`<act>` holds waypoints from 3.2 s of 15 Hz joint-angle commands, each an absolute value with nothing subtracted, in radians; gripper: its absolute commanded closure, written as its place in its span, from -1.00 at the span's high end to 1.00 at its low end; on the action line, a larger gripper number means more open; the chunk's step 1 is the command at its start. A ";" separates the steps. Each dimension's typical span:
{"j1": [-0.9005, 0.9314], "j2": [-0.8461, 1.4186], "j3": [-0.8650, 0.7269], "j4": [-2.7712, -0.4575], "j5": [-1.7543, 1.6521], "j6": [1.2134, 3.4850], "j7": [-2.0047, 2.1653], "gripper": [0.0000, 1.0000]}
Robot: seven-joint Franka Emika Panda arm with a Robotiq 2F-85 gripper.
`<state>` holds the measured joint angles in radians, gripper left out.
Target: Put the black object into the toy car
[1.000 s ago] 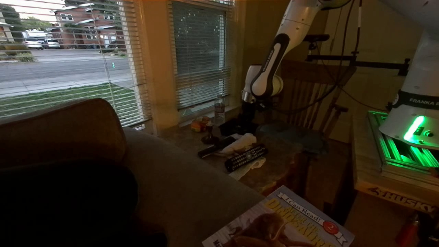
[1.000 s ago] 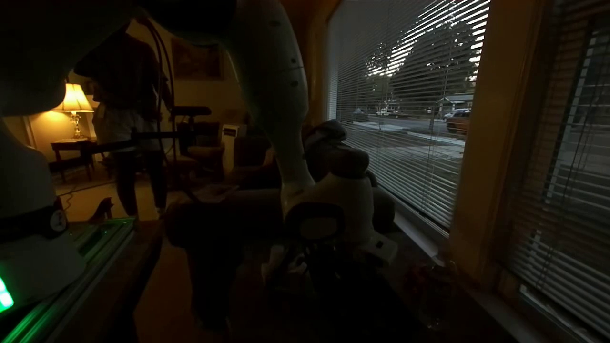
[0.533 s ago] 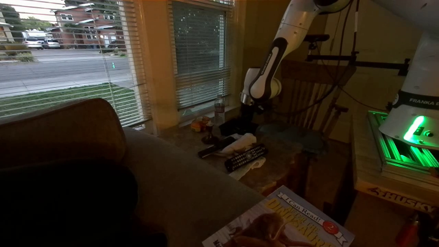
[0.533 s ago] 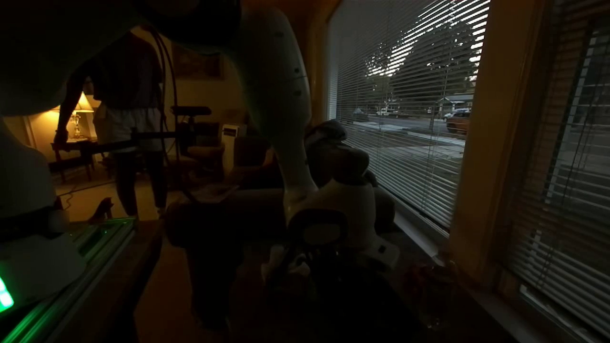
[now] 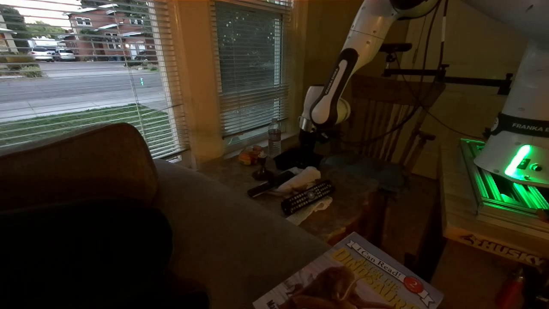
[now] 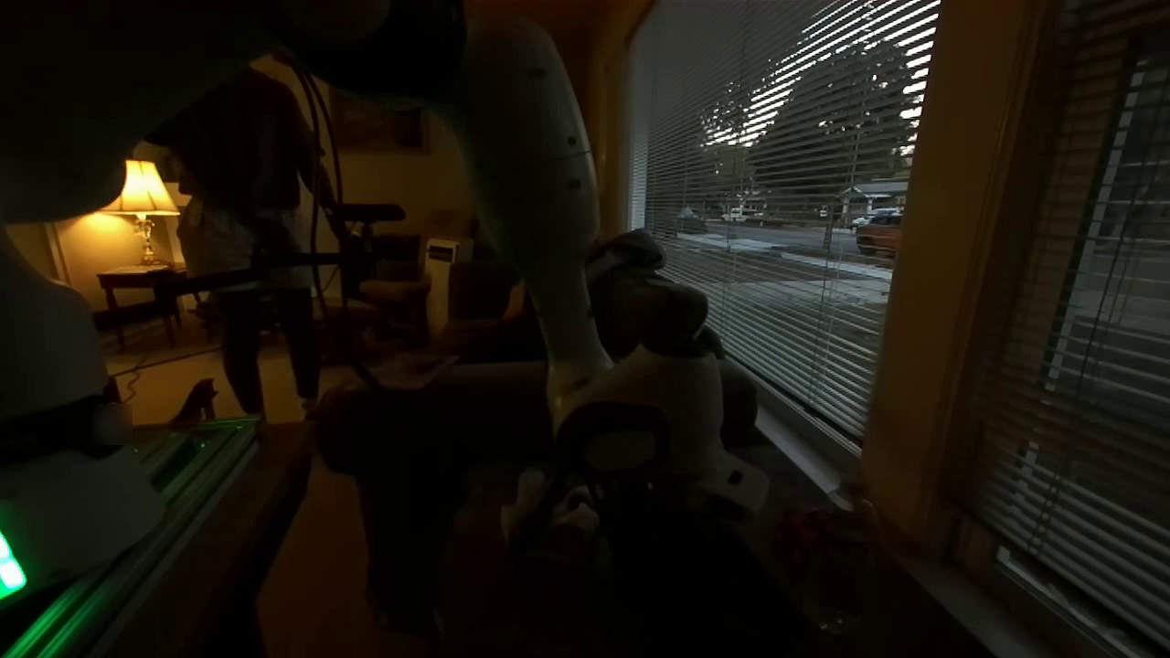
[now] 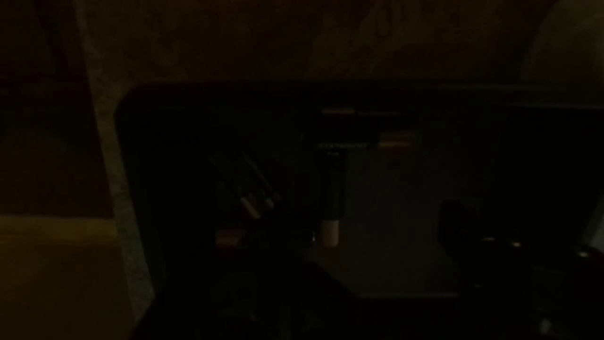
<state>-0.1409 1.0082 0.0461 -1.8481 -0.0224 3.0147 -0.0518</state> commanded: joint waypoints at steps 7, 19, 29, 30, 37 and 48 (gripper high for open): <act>-0.171 1.022 0.095 -1.826 -0.009 2.978 -0.077 0.44; -0.183 1.024 0.121 -1.830 -0.005 2.975 -0.078 0.40; -0.187 1.023 0.115 -1.833 -0.009 2.975 -0.079 -0.01; -0.186 1.023 0.114 -1.834 -0.009 2.975 -0.079 -0.04; -0.181 1.019 0.114 -1.839 -0.011 2.976 -0.080 -0.58; -0.149 0.948 0.093 -1.885 0.001 2.963 -0.047 -0.92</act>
